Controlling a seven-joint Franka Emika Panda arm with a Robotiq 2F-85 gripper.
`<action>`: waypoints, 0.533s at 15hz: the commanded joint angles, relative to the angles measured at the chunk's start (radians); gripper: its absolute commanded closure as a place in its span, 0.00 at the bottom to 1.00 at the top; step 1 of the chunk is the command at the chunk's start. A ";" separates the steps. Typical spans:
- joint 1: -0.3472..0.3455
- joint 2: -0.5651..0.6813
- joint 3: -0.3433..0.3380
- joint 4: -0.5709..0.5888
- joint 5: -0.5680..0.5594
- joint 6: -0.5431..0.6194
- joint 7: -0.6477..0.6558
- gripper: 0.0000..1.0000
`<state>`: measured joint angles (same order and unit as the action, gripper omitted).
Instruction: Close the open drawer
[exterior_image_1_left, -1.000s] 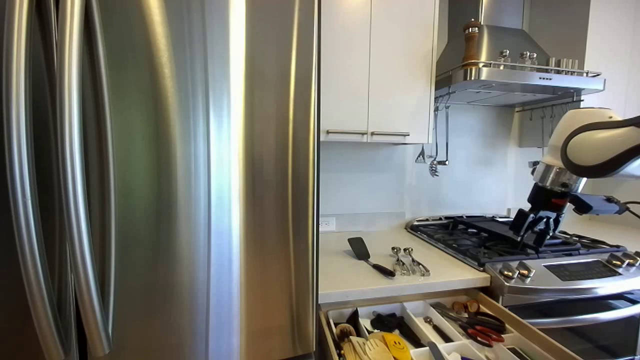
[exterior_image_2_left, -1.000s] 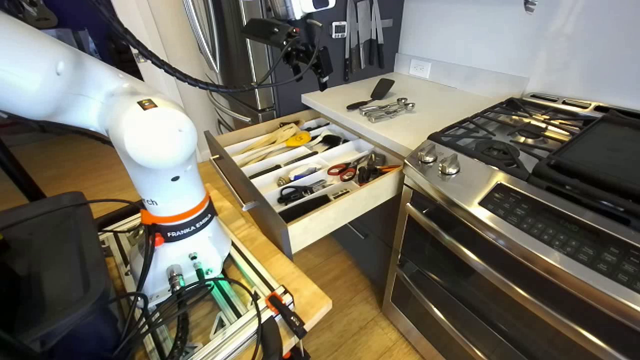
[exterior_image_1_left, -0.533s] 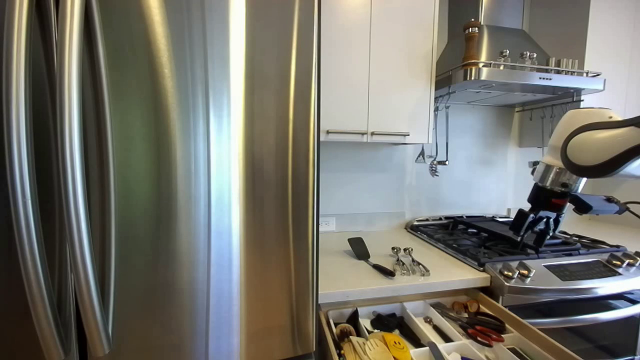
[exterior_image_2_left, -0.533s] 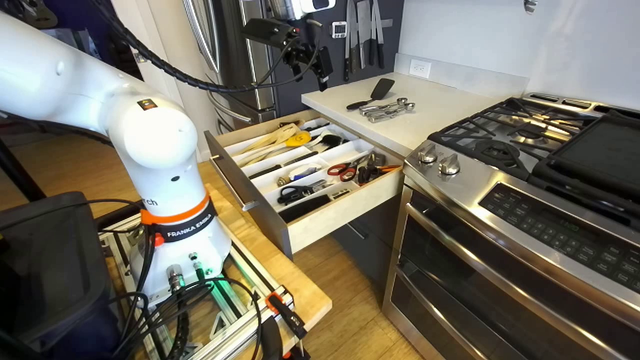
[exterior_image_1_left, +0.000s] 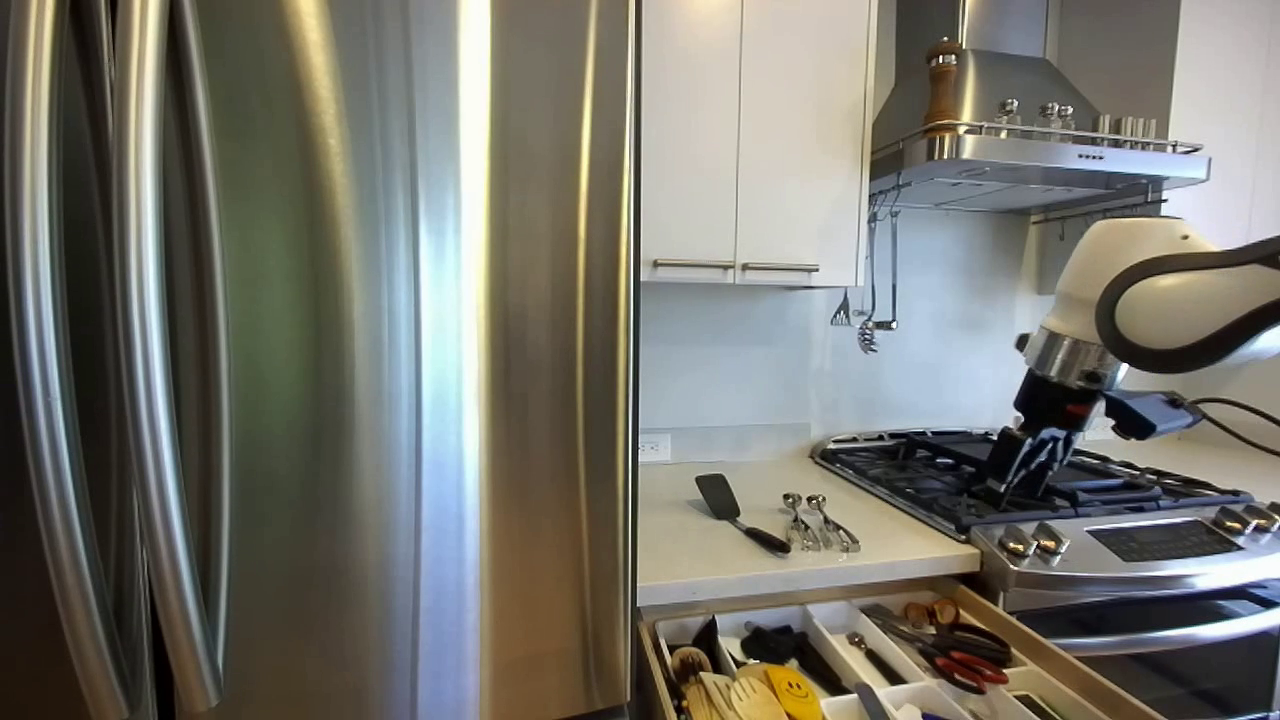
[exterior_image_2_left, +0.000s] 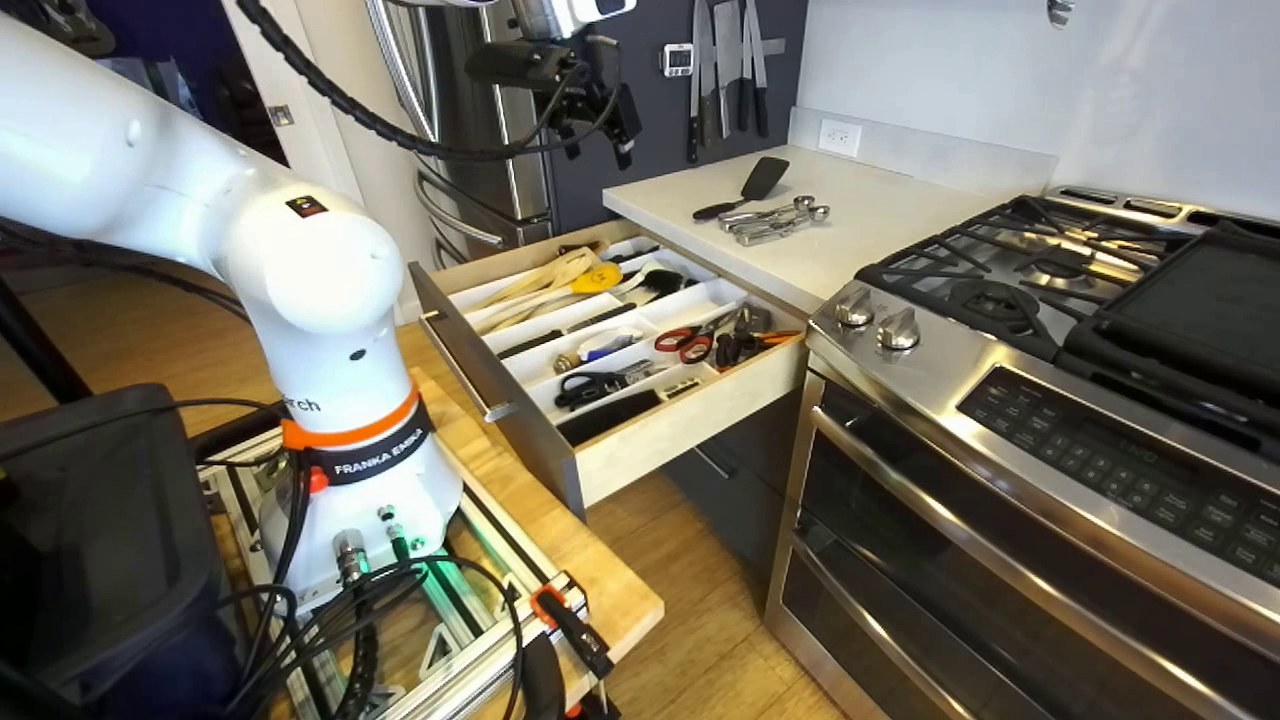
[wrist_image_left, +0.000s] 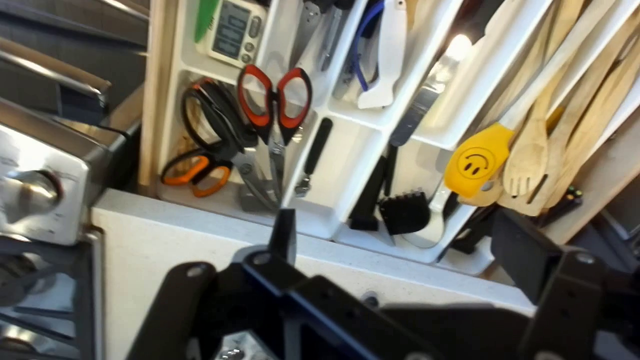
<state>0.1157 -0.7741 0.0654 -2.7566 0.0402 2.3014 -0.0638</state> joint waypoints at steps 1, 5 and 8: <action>0.149 0.122 0.116 0.029 0.034 0.080 0.013 0.00; 0.295 0.297 0.246 0.109 0.033 0.132 0.015 0.00; 0.336 0.430 0.328 0.186 -0.027 0.174 -0.004 0.00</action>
<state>0.4216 -0.4994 0.3414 -2.6616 0.0545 2.4392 -0.0437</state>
